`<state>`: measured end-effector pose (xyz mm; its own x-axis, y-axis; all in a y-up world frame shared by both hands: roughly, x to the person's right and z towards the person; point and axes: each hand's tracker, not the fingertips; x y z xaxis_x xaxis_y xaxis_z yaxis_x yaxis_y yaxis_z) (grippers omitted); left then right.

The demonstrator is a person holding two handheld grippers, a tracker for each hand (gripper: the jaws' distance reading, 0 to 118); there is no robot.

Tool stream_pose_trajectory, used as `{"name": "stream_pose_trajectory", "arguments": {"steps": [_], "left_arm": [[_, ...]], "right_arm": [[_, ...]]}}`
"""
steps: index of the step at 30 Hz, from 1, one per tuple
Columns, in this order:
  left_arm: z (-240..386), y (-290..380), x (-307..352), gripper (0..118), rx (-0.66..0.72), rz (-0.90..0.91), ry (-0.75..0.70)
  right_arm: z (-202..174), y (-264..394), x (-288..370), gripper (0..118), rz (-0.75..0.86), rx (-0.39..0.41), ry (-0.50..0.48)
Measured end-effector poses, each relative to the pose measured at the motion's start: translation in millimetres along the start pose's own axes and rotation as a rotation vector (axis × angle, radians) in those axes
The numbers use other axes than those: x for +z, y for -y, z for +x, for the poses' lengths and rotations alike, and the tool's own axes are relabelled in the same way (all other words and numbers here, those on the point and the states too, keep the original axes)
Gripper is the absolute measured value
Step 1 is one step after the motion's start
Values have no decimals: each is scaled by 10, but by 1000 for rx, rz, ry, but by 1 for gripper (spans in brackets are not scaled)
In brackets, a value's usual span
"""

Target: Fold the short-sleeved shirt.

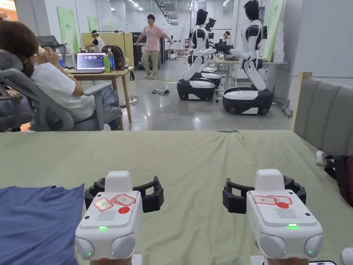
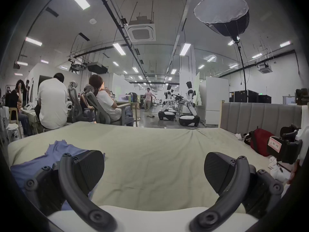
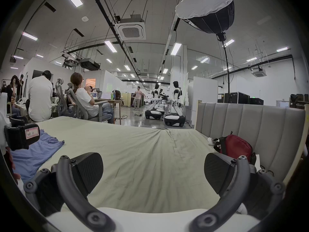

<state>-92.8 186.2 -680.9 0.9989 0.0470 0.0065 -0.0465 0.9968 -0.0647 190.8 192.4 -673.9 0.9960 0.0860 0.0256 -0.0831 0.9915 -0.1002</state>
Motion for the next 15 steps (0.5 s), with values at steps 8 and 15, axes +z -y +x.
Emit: {"name": "stream_pose_trajectory", "arguments": {"steps": [8, 15], "left_arm": [[26, -14, -23, 118, -17, -13, 5], [60, 2, 36, 118, -30, 26, 9]], "right_arm": [[-7, 15, -21, 118, 0, -4, -3], [3, 31, -14, 118, 1, -4, -4]]}}
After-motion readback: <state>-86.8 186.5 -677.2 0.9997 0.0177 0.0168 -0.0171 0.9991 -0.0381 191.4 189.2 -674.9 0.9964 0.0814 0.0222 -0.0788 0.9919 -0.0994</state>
